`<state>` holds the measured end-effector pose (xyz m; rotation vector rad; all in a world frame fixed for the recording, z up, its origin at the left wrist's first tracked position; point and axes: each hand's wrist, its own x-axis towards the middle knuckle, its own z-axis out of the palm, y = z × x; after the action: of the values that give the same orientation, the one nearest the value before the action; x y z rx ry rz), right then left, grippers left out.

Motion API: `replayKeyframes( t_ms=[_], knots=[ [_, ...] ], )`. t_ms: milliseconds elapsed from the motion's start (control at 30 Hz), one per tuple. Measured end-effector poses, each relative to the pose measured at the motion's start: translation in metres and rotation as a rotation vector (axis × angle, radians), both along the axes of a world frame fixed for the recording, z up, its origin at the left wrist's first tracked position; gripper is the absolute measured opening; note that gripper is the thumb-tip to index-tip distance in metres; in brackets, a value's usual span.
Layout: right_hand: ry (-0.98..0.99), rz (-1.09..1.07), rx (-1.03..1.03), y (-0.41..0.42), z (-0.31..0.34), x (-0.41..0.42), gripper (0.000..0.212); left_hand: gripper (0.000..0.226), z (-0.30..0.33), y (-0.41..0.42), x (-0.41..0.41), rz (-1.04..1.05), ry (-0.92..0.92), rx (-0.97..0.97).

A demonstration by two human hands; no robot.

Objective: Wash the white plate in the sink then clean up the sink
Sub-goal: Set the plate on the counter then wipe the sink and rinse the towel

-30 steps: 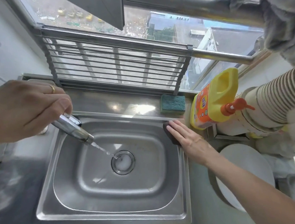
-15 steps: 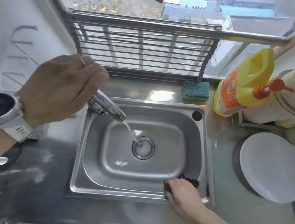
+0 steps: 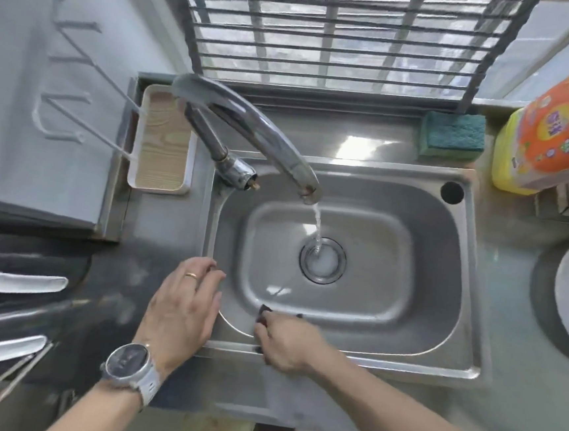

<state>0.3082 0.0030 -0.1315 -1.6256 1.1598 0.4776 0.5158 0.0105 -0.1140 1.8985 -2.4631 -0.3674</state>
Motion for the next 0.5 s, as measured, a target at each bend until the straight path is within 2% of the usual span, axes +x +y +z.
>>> replayKeyframes(
  t_ms=[67, 133, 200, 267, 333, 433, 500],
  knots=[
    [0.197, 0.021, 0.081, -0.004, -0.01, -0.048, 0.037, 0.035, -0.006, 0.002, 0.003, 0.022, -0.018, 0.003],
    [0.309, -0.001, 0.104, -0.007, -0.018, -0.063, 0.041, 0.038, -0.01, 0.003, 0.005, 0.079, -0.028, 0.003],
    [0.242, -0.03, 0.122, -0.01, -0.025, -0.037, 0.041, 0.041, -0.01, 0.004, 0.007, 0.146, -0.017, -0.008],
    [0.093, -0.127, 0.182, -0.013, -0.034, 0.019, 0.038, 0.04, -0.01, 0.005, 0.008, 0.178, 0.003, -0.012],
    [0.014, -0.387, 0.244, -0.024, -0.059, 0.074, 0.04, 0.04, -0.012, 0.007, 0.009, 0.178, 0.014, -0.019],
    [0.041, -0.969, 0.307, -0.054, -0.097, 0.134, 0.047, 0.041, -0.019, 0.009, 0.012, 0.157, 0.016, -0.026],
    [-0.067, -1.324, 0.268, -0.08, -0.108, 0.151, 0.051, 0.041, -0.023, 0.008, 0.017, 0.14, 0.012, -0.046]
  ],
)
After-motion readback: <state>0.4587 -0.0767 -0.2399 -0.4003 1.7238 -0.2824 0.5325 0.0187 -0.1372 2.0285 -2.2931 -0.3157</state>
